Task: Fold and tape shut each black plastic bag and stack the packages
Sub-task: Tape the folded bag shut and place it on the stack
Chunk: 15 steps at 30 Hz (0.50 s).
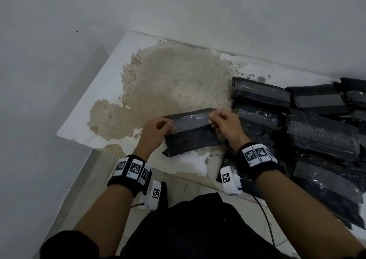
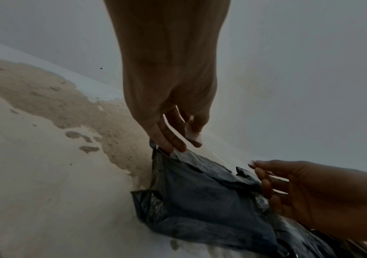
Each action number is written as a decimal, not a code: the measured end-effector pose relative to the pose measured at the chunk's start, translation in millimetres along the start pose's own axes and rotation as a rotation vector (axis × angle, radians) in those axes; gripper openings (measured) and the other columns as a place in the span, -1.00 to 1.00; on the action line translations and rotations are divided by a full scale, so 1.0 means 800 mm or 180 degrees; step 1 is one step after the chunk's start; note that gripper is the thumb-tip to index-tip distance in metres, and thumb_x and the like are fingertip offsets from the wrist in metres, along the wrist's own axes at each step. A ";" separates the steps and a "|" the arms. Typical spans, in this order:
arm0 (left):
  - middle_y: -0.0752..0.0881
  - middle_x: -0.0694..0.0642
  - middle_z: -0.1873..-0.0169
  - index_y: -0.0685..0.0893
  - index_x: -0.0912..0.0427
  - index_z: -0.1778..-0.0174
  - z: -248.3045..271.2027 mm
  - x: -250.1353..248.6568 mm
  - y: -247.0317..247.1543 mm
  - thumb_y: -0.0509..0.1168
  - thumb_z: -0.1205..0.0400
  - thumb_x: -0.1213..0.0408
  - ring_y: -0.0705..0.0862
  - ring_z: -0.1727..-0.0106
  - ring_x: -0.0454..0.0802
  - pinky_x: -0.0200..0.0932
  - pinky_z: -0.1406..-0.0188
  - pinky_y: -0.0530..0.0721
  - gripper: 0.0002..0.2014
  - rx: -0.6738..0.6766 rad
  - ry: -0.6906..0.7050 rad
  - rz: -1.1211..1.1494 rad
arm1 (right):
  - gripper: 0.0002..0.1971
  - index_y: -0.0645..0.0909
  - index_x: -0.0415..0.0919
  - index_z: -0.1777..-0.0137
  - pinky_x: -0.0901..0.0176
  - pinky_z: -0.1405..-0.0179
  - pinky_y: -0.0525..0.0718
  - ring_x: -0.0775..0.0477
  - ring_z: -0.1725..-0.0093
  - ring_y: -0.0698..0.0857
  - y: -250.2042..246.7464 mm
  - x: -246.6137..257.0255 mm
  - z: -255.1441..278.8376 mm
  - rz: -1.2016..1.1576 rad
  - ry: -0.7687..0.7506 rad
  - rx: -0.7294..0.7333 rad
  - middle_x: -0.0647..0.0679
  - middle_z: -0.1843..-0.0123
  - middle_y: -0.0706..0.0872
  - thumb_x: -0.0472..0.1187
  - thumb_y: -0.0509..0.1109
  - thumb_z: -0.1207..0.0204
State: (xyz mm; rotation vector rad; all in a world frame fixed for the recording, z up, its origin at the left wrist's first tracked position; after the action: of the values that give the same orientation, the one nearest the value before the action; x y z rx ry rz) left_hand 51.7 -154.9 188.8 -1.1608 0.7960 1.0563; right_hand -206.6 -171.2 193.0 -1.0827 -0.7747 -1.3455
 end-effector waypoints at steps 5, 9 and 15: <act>0.82 0.09 0.17 0.79 0.19 -0.03 -0.002 0.014 -0.004 0.37 -0.72 0.33 0.81 0.09 -0.04 -0.19 0.02 0.75 -0.91 -0.0067 -0.0060 -0.0120 | -0.84 0.77 -0.12 0.13 0.38 0.40 0.59 0.14 0.40 0.65 0.002 -0.003 -0.007 0.0624 -0.0354 -0.0108 0.00 0.33 0.76 -0.28 0.42 -0.66; 0.81 0.04 0.18 0.80 0.21 -0.06 0.000 0.016 -0.006 0.36 -0.72 0.31 0.79 0.06 -0.02 -0.16 0.00 0.75 -0.88 -0.0086 0.0092 -0.0456 | -0.80 0.75 -0.02 0.15 0.35 0.40 0.59 0.13 0.39 0.66 0.004 0.000 -0.007 0.0744 -0.0475 -0.0130 0.05 0.34 0.76 -0.26 0.42 -0.68; 0.77 -0.05 0.19 0.78 0.15 -0.01 0.011 0.027 -0.012 0.35 -0.72 0.29 0.71 0.14 -0.27 -0.38 0.17 0.62 -0.90 -0.0235 0.0168 -0.0719 | -0.89 0.81 -0.03 0.04 0.00 0.11 0.79 -0.03 0.33 0.76 0.011 0.004 -0.013 0.1148 -0.0684 -0.0205 -0.01 0.30 0.79 -0.14 0.44 -0.66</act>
State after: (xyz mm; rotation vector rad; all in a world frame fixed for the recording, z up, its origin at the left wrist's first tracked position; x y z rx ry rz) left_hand 67.3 -141.7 174.6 -1.3129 0.6535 0.8763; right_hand -199.3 -182.8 191.1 -1.3615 -0.6553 -0.9647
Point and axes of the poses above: each hand's wrist, its own z-axis away from the middle knuckle, its own y-axis out of the palm, x = y × z, the point moved 7 cm from there along -z, towards the middle knuckle
